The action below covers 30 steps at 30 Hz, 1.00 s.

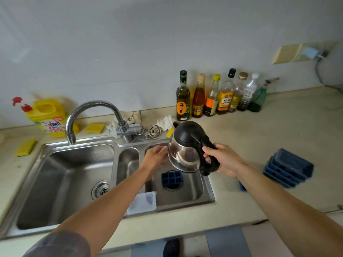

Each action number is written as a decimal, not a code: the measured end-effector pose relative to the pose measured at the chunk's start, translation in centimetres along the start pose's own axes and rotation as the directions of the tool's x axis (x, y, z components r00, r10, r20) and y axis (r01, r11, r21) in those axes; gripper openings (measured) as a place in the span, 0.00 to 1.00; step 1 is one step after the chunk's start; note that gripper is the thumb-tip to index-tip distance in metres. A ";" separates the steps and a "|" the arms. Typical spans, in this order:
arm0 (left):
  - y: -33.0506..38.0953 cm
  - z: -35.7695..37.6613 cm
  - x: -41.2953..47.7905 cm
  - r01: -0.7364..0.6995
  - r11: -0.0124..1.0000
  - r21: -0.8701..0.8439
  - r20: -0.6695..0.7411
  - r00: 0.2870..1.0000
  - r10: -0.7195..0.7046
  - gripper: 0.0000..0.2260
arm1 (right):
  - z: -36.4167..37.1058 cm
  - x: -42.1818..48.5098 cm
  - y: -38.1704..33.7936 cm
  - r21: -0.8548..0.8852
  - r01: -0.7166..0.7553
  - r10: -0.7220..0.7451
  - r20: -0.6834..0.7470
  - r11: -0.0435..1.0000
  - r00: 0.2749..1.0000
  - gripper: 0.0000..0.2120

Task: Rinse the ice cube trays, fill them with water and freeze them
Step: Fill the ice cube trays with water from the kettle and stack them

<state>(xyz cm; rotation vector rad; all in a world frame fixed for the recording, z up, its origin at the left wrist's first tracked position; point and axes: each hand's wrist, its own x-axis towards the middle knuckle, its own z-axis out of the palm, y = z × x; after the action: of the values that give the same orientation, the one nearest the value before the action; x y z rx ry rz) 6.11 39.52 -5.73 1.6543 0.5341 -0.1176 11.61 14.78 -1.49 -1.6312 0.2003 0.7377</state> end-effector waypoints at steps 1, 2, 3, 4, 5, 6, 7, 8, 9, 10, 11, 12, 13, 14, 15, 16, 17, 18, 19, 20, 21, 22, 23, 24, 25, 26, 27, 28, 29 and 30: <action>-0.1 0.3 0.0 0.019 1.000 0.012 -0.005 1.000 -0.019 0.08 | -0.3 0.1 0.3 0.020 0.022 -0.021 -0.043 1.000 0.999 0.07; -0.3 0.7 0.1 0.028 0.999 0.023 -0.001 1.000 -0.028 0.08 | -0.7 0.3 0.6 0.026 0.051 -0.048 -0.092 0.998 0.995 0.07; -0.5 1.0 0.1 0.037 0.999 0.038 0.007 0.999 -0.037 0.09 | -1.2 0.5 0.9 0.021 0.085 -0.081 -0.143 0.996 0.986 0.08; -0.7 1.3 0.1 0.044 0.998 0.052 0.015 0.999 -0.044 0.09 | -1.7 0.7 1.1 0.008 0.117 -0.113 -0.193 0.993 0.975 0.08; -0.9 1.5 0.1 0.050 0.997 0.066 0.025 0.998 -0.051 0.09 | -2.2 1.0 1.3 -0.004 0.139 -0.136 -0.235 0.990 0.962 0.09; -1.2 1.8 0.2 0.055 0.996 0.074 0.036 0.998 -0.058 0.09 | -2.8 1.2 1.4 -0.009 0.150 -0.146 -0.268 0.989 0.952 0.10; -1.3 2.0 0.2 0.060 0.995 0.080 0.045 0.997 -0.064 0.09 | -3.3 1.5 1.6 -0.005 0.154 -0.149 -0.293 0.988 0.945 0.10; -1.4 2.4 0.3 0.065 0.995 0.081 0.052 0.996 -0.070 0.09 | -3.7 1.7 1.8 0.007 0.156 -0.146 -0.311 0.988 0.939 0.09; -1.6 2.7 0.4 0.069 0.994 0.082 0.059 0.996 -0.074 0.09 | -4.2 2.0 2.0 0.022 0.155 -0.139 -0.330 0.988 0.934 0.08; -1.7 3.1 0.5 0.071 0.994 0.082 0.068 0.995 -0.077 0.08 | -4.6 2.3 2.2 0.038 0.151 -0.128 -0.351 0.988 0.928 0.08; -1.8 3.5 0.6 0.072 0.994 0.084 0.082 0.994 -0.079 0.08 | -5.1 2.6 2.3 0.054 0.148 -0.118 -0.371 0.987 0.921 0.09; -1.8 4.0 0.7 0.072 0.994 0.087 0.099 0.992 -0.080 0.07 | -5.6 3.0 2.3 0.074 0.150 -0.110 -0.389 0.986 0.915 0.09; -1.8 4.5 0.8 0.072 0.993 0.089 0.117 0.990 -0.082 0.07 | -6.0 3.3 2.3 0.092 0.153 -0.104 -0.402 0.984 0.910 0.09; -1.9 5.1 1.0 0.071 0.993 0.091 0.132 0.988 -0.083 0.06 | -6.4 3.5 2.2 0.104 0.154 -0.100 -0.403 0.983 0.910 0.08; -1.9 5.7 1.2 0.069 0.993 0.100 0.143 0.986 -0.083 0.06 | -6.7 3.7 2.0 0.110 0.152 -0.098 -0.394 0.982 0.914 0.06; -2.0 6.4 1.5 0.064 0.992 0.112 0.153 0.985 -0.081 0.06 | -6.9 4.0 1.9 0.107 0.150 -0.098 -0.384 0.983 0.918 0.06; -2.2 7.1 1.8 0.057 0.990 0.132 0.163 0.983 -0.079 0.06 | -7.1 4.2 1.8 0.094 0.148 -0.103 -0.378 0.984 0.920 0.05; -2.4 7.8 2.0 0.048 0.986 0.158 0.178 0.981 -0.076 0.07 | -7.2 4.4 1.7 0.078 0.147 -0.108 -0.373 0.986 0.921 0.06; -2.5 8.4 2.3 0.038 0.981 0.188 0.194 0.978 -0.075 0.08 | -7.3 4.5 1.6 0.064 0.147 -0.113 -0.369 0.987 0.923 0.06; -2.7 8.9 2.5 0.033 0.977 0.212 0.211 0.974 -0.078 0.09 | -7.3 4.6 1.6 0.058 0.146 -0.116 -0.363 0.988 0.925 0.07; -2.9 9.3 2.7 0.033 0.974 0.226 0.228 0.970 -0.085 0.09 | -7.3 4.4 1.7 0.048 0.145 -0.118 -0.359 0.988 0.926 0.07; -3.0 9.7 2.8 0.041 0.973 0.228 0.241 0.966 -0.098 0.08 | -7.5 4.2 1.9 0.014 0.149 -0.133 -0.363 0.989 0.922 0.07; -3.0 10.0 3.0 0.059 0.972 0.226 0.252 0.961 -0.117 0.08 | -7.7 3.7 2.1 -0.062 0.149 -0.161 -0.374 0.987 0.913 0.08; -3.0 10.4 3.1 0.082 0.973 0.218 0.263 0.955 -0.140 0.07 | -8.0 3.3 2.5 -0.155 0.136 -0.187 -0.384 0.979 0.904 0.09; -3.0 10.7 3.3 0.105 0.971 0.216 0.273 0.948 -0.164 0.06 | -8.4 2.8 2.8 -0.237 0.117 -0.204 -0.388 0.964 0.899 0.10; -3.0 11.0 3.4 0.119 0.967 0.227 0.281 0.942 -0.182 0.05 | -8.7 2.4 3.2 -0.283 0.103 -0.210 -0.382 0.954 0.900 0.10; -2.9 11.3 3.5 0.121 0.961 0.247 0.292 0.937 -0.193 0.05 | -9.0 2.0 3.5 -0.300 0.092 -0.205 -0.369 0.950 0.907 0.10; -2.9 11.6 3.5 0.121 0.958 0.260 0.304 0.931 -0.200 0.05 | -9.3 1.6 3.7 -0.307 0.082 -0.194 -0.356 0.948 0.914 0.10; -2.8 12.0 3.5 0.123 0.958 0.259 0.317 0.926 -0.205 0.05 | -9.6 1.3 3.8 -0.316 0.073 -0.186 -0.346 0.946 0.919 0.13; -2.6 12.4 3.5 0.120 0.958 0.259 0.326 0.923 -0.204 0.05 | -9.8 1.1 3.7 -0.326 0.066 -0.183 -0.342 0.943 0.922 0.16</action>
<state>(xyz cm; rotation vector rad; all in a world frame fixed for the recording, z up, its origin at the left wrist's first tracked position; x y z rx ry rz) 10.94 28.72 -11.43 1.7647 0.3934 -0.6092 13.87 5.13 -4.96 -2.0595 0.2543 0.3674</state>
